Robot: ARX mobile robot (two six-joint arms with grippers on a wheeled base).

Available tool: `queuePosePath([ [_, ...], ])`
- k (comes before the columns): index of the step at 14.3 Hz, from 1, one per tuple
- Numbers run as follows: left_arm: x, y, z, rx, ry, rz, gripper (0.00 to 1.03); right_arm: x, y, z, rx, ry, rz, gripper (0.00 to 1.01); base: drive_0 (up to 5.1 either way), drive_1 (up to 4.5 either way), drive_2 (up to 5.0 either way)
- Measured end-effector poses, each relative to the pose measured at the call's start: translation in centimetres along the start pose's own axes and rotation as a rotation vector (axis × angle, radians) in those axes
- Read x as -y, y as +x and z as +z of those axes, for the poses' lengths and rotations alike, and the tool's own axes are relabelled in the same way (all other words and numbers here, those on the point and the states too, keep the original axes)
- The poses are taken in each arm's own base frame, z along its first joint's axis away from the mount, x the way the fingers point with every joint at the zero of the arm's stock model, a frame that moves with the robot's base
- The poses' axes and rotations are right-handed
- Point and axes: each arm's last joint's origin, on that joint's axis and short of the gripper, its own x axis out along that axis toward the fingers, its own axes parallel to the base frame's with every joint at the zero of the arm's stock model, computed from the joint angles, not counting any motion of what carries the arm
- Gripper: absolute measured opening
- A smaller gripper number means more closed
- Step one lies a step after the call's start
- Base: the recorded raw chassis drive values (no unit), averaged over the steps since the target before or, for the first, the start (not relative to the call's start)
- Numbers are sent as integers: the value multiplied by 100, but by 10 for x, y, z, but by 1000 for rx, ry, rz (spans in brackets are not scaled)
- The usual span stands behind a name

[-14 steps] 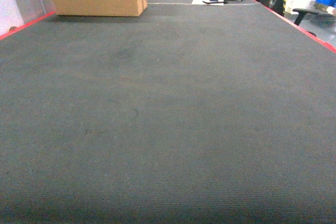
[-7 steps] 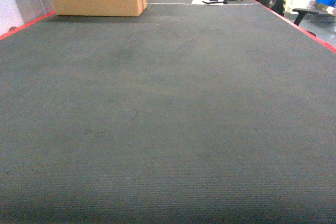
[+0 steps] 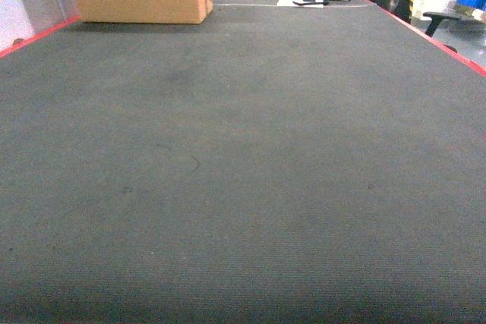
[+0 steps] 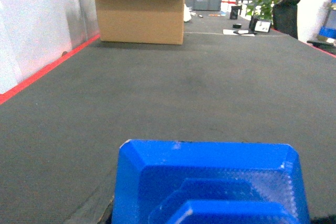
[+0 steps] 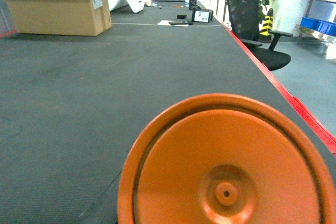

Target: Sort blue parts and orange caps into right shelf containers

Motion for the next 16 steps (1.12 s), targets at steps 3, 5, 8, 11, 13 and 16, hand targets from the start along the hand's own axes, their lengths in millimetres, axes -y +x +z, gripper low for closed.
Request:
queuePosePath([
  [3, 0, 0, -4, -31, -1, 0, 44, 0, -11, -1, 11, 0, 5, 45, 0, 0, 0],
  [5, 0, 0, -3, -25, -1, 0, 44, 0, -11, -4, -16, 0, 7, 45, 0, 0, 0],
  [8, 0, 0, -3, -26, -2, 0, 44, 0, -11, -3, -8, 0, 7, 45, 0, 0, 0],
  [11, 0, 0, -3, -26, -2, 0, 44, 0, -11, -3, -7, 0, 7, 45, 0, 0, 0],
  [13, 0, 0, -3, -26, -2, 0, 44, 0, -11, -3, -7, 0, 7, 45, 0, 0, 0],
  [16, 0, 0, -3, -26, -2, 0, 44, 0, -11, -3, -7, 0, 7, 45, 0, 0, 0],
])
